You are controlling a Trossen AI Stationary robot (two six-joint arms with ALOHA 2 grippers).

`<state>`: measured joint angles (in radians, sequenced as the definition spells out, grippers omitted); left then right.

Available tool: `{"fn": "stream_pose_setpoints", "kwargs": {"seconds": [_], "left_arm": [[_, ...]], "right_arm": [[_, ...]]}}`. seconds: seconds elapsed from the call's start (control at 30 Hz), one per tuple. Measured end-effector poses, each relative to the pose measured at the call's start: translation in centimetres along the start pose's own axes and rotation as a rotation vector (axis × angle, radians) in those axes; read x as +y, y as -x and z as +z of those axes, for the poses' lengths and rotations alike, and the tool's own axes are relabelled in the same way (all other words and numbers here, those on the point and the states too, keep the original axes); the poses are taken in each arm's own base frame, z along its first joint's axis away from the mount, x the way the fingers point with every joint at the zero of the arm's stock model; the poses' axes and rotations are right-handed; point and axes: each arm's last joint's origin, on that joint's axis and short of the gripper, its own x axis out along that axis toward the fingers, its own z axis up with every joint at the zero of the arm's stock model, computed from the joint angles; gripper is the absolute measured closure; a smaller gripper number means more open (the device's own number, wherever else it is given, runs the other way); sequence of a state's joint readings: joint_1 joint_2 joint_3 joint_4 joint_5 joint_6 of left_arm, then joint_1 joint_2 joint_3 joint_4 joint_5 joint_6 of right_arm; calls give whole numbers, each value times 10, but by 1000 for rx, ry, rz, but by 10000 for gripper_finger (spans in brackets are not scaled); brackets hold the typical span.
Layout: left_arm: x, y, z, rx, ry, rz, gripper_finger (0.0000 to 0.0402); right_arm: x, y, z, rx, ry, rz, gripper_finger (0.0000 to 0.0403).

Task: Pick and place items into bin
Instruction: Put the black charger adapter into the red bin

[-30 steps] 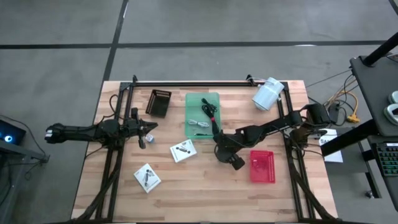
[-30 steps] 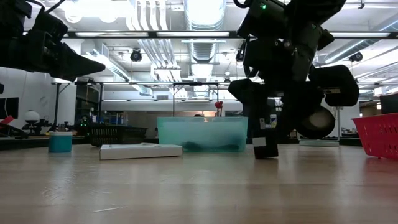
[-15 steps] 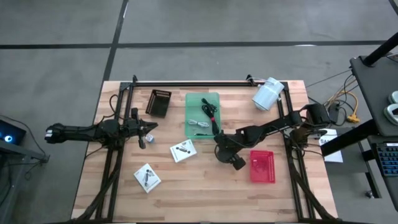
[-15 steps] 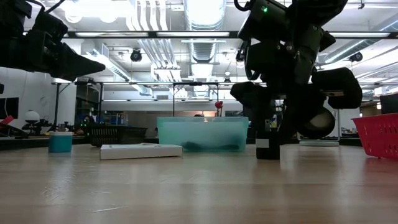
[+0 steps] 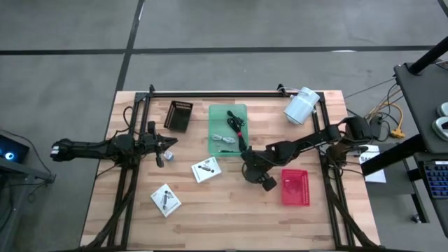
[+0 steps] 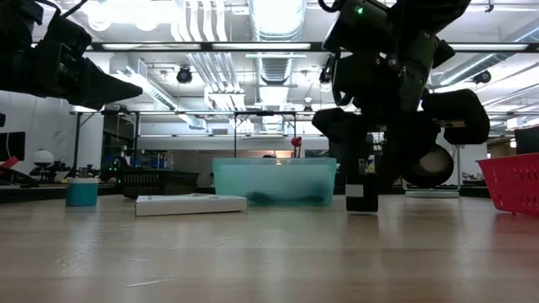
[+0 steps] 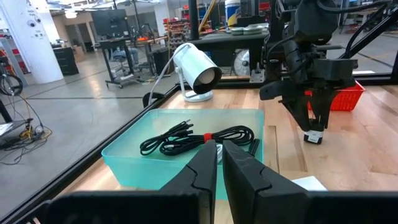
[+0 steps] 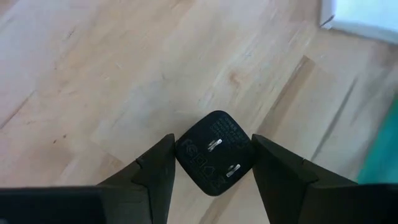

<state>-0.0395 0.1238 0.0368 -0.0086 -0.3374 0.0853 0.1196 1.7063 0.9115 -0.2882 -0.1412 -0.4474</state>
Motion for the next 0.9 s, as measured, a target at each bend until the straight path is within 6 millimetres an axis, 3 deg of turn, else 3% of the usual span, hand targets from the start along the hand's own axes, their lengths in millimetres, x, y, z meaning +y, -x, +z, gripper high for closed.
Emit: {"fn": "stream_pose_setpoints", "kwargs": {"seconds": [0.47, 0.73, 0.9], "left_arm": [[0, 0, 0, 0, 0, -1, 391], [0, 0, 0, 1, 0, -2, 391], [0, 0, 0, 1, 0, -2, 391]], "right_arm": [[3, 48, 9, -96, -103, -46, 230], [8, 82, 12, -184, -334, -61, 230], [16, 98, 6, -149, -461, -37, 230]]}}
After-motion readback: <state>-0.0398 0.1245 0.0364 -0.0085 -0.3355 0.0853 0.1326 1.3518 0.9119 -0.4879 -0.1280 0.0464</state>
